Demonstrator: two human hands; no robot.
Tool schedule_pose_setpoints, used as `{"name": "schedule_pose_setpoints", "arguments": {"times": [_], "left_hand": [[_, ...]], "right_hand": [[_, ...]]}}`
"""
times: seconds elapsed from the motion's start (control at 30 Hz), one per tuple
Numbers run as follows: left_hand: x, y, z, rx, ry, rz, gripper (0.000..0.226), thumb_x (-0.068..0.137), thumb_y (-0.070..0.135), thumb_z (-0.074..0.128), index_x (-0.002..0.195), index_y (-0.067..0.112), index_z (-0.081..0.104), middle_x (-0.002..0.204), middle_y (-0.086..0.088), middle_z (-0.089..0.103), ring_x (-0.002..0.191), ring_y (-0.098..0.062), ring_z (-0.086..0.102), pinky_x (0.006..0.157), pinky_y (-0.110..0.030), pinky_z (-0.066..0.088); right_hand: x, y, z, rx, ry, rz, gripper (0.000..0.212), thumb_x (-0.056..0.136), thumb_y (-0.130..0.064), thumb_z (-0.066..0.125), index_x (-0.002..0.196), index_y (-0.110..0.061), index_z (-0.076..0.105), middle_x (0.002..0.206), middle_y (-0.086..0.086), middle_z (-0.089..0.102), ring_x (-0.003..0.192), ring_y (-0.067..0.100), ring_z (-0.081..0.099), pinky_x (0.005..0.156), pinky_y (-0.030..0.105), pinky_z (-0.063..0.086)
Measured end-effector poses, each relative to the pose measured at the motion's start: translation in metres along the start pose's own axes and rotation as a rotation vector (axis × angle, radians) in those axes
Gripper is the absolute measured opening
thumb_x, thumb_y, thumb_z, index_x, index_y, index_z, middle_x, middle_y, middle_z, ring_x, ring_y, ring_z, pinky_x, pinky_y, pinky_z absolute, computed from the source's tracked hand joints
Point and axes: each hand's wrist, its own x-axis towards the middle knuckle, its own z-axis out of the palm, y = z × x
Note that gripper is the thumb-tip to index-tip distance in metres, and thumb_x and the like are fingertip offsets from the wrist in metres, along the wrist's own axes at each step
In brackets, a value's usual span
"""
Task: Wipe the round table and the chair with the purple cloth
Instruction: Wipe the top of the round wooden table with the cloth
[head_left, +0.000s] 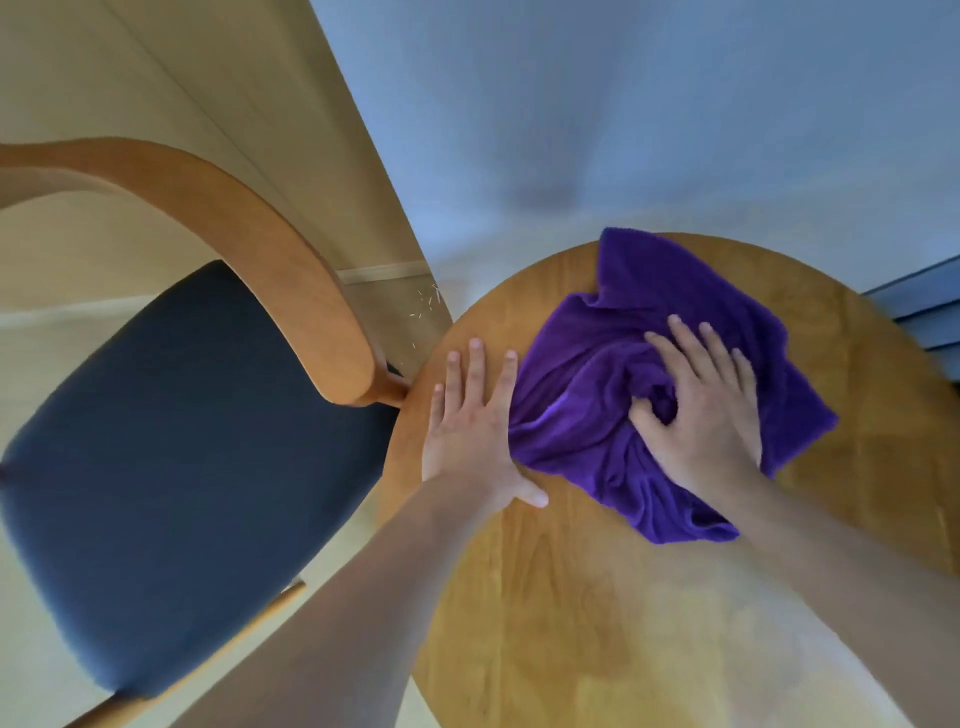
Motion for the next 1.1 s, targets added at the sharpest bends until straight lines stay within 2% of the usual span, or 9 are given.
{"name": "schedule_pose_setpoints", "arguments": {"times": [0.1, 0.27, 0.33, 0.47, 0.53, 0.73, 0.8, 0.87, 1.1], "left_hand": [[-0.004, -0.006, -0.003, 0.008, 0.010, 0.040, 0.157, 0.060, 0.064, 0.090, 0.158, 0.030, -0.029, 0.162, -0.007, -0.042, 0.151, -0.031, -0.033, 0.126, -0.048, -0.003], [-0.024, -0.025, -0.002, 0.025, 0.071, 0.066, 0.157, 0.058, 0.066, 0.090, 0.158, 0.028, -0.024, 0.164, -0.006, -0.037, 0.155, -0.029, -0.025, 0.127, -0.048, 0.001], [-0.040, -0.037, 0.005, 0.051, 0.040, 0.069, 0.163, 0.053, 0.069, 0.090, 0.156, 0.027, -0.029, 0.163, -0.007, -0.040, 0.154, -0.029, -0.028, 0.128, -0.046, -0.003], [-0.061, -0.055, 0.014, 0.096, -0.045, 0.071, 0.167, 0.055, 0.068, 0.090, 0.154, 0.020, -0.037, 0.159, -0.007, -0.046, 0.152, -0.025, -0.035, 0.130, -0.042, -0.004], [-0.060, -0.052, 0.011, 0.079, -0.061, 0.073, 0.166, 0.056, 0.065, 0.090, 0.155, 0.018, -0.035, 0.159, -0.007, -0.046, 0.152, -0.025, -0.034, 0.130, -0.042, -0.003], [-0.053, -0.036, 0.013, 0.154, -0.099, 0.028, 0.169, 0.054, 0.054, 0.097, 0.155, 0.020, -0.034, 0.156, -0.018, -0.047, 0.152, -0.038, -0.032, 0.129, -0.052, 0.001], [-0.055, -0.036, 0.013, 0.146, -0.104, 0.020, 0.166, 0.053, 0.053, 0.097, 0.157, 0.022, -0.029, 0.156, -0.018, -0.047, 0.151, -0.038, -0.032, 0.129, -0.052, 0.001], [-0.058, -0.037, 0.010, 0.133, -0.109, 0.028, 0.166, 0.052, 0.055, 0.097, 0.159, 0.021, -0.026, 0.157, -0.017, -0.046, 0.152, -0.036, -0.032, 0.129, -0.052, 0.002], [-0.062, -0.036, 0.006, 0.143, -0.096, 0.048, 0.158, 0.050, 0.059, 0.096, 0.162, 0.018, -0.008, 0.165, -0.010, -0.032, 0.152, -0.035, -0.032, 0.128, -0.053, 0.002]], "right_hand": [[-0.018, -0.036, 0.012, 0.056, 0.076, 0.262, 0.068, 0.086, -0.050, 0.044, 0.150, -0.030, 0.039, 0.167, -0.005, 0.027, 0.154, 0.024, 0.018, 0.126, 0.050, 0.011], [-0.023, -0.053, 0.022, 0.025, 0.074, 0.307, 0.070, 0.088, -0.052, 0.044, 0.153, -0.028, 0.033, 0.168, 0.002, 0.022, 0.155, 0.029, 0.014, 0.125, 0.054, 0.011], [-0.022, -0.046, 0.018, -0.042, 0.022, 0.086, 0.072, 0.087, -0.052, 0.046, 0.153, -0.026, 0.034, 0.167, 0.009, 0.024, 0.154, 0.034, 0.017, 0.123, 0.056, 0.012], [0.019, -0.014, 0.002, -0.217, -0.161, -0.685, 0.078, 0.080, -0.054, 0.049, 0.150, -0.021, 0.046, 0.162, 0.013, 0.035, 0.150, 0.038, 0.029, 0.119, 0.059, 0.024], [0.050, -0.011, -0.005, -0.284, -0.224, -0.767, 0.081, 0.077, -0.058, 0.047, 0.151, -0.023, 0.044, 0.163, 0.009, 0.034, 0.150, 0.034, 0.030, 0.119, 0.055, 0.023], [0.046, -0.098, 0.013, 0.013, -0.042, 0.005, 0.077, 0.084, -0.056, 0.039, 0.156, -0.027, 0.036, 0.169, -0.003, 0.021, 0.156, 0.024, 0.013, 0.125, 0.051, 0.008], [0.029, -0.125, 0.024, 0.094, -0.029, 0.099, 0.076, 0.087, -0.055, 0.037, 0.157, -0.025, 0.033, 0.170, -0.001, 0.018, 0.157, 0.026, 0.010, 0.125, 0.054, 0.006], [0.013, -0.130, 0.028, 0.082, -0.080, -0.002, 0.076, 0.089, -0.055, 0.034, 0.159, -0.025, 0.030, 0.170, -0.002, 0.016, 0.157, 0.027, 0.008, 0.125, 0.054, 0.004], [0.010, -0.061, -0.002, -0.095, -0.342, -0.752, 0.081, 0.086, -0.065, 0.043, 0.157, -0.029, 0.034, 0.169, -0.009, 0.020, 0.155, 0.022, 0.016, 0.124, 0.046, 0.013]]}}
